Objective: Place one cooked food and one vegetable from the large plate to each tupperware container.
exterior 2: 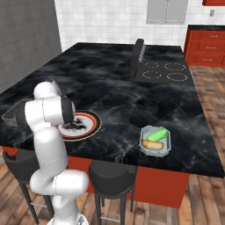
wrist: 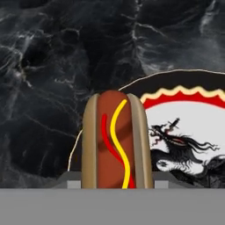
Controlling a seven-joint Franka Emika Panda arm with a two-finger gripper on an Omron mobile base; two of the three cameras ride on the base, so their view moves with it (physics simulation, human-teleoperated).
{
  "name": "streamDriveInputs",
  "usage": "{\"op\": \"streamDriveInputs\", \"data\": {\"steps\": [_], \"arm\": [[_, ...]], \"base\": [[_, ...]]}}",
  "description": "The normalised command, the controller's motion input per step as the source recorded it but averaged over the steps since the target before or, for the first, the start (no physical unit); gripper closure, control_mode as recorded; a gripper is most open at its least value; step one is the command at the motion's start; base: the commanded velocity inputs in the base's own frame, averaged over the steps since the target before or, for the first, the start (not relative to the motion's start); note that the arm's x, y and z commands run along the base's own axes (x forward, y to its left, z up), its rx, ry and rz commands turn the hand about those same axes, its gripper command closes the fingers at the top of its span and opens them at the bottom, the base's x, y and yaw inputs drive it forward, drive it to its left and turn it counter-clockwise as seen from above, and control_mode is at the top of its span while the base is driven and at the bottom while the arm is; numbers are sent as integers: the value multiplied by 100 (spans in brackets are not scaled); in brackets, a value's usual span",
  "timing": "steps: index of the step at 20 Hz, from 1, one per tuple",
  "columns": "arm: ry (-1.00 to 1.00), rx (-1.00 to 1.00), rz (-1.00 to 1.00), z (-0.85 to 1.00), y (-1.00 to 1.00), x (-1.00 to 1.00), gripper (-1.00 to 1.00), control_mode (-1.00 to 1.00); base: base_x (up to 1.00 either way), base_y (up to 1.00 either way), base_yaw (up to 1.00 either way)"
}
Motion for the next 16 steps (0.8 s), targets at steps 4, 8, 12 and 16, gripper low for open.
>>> {"op": "streamDriveInputs", "data": {"steps": [4,8,12,16], "arm": [[10,4,2,100,73,-22,100,-100],[16,0,0,95,100,-19,100,-100],[8,-3,0,21,94,-10,100,-100],[0,-7,0,-46,66,-3,100,-100]], "base": [[0,0,0],[0,0,0],[0,0,0],[0,0,0]]}}
